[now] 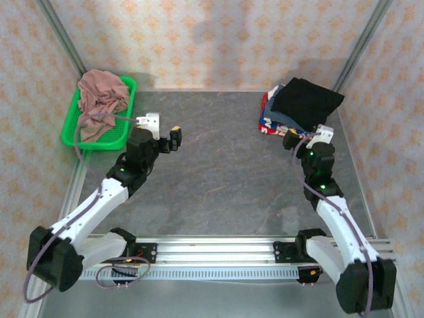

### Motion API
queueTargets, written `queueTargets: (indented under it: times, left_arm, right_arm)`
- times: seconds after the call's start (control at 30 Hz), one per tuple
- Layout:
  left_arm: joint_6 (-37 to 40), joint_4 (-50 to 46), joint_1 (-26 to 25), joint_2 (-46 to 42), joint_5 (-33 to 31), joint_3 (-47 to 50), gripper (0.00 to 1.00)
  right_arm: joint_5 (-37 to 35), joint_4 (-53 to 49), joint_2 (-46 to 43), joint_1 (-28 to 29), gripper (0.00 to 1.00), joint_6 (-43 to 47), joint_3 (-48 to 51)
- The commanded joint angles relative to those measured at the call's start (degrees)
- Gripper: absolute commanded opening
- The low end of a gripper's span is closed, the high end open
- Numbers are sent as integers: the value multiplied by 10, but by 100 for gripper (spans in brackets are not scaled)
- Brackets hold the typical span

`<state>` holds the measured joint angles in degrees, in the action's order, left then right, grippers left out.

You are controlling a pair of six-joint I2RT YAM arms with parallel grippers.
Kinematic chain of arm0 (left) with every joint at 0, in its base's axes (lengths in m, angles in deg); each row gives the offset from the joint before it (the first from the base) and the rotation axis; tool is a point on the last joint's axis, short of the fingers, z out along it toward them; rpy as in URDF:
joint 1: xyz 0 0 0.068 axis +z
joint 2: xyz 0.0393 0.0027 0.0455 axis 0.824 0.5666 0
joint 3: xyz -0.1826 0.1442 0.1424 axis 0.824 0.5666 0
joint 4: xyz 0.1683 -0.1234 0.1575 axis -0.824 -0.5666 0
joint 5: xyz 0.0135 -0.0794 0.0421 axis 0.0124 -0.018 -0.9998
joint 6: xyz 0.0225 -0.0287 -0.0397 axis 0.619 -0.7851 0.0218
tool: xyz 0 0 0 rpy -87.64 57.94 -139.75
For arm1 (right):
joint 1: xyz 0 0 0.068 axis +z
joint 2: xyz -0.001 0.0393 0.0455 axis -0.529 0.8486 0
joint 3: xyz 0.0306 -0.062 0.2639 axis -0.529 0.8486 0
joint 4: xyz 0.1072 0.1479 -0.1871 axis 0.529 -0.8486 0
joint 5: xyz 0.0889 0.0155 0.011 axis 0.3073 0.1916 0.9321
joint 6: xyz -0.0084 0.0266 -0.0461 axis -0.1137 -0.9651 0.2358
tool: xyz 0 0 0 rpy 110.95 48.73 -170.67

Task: Fold and stack the t-shirts

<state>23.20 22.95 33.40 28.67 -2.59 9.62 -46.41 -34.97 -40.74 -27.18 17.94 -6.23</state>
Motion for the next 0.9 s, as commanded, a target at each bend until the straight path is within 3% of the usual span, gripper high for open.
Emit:
queueTargets:
  times: [0.0, 0.07, 0.17, 0.2, 0.37, 0.63, 0.87]
  left_arm:
    - [-144, -266, 46, 36, -9, -132, 100]
    - [-160, -408, 123, 119, 49, -272, 100]
    - [-123, -557, 189, 241, 15, -474, 100]
    - [-119, -572, 212, 273, 8, -517, 100]
    - [-167, -556, 348, 404, 133, -625, 100]
    - [-169, -565, 405, 614, 80, -745, 96]
    - [-182, -550, 406, 697, -24, -767, 94]
  right_arm:
    - [101, -218, -6, 3, 99, -83, -63]
    - [170, -247, 30, 4, 99, -119, -109]
    - [235, -255, 115, 19, 99, -171, -191]
    - [244, -260, 149, 33, 99, -173, -227]
    - [257, -307, 304, 119, 99, -163, -408]
    - [331, -368, 464, 208, 99, -189, -598]
    - [366, -424, 478, 243, 99, -189, -625]
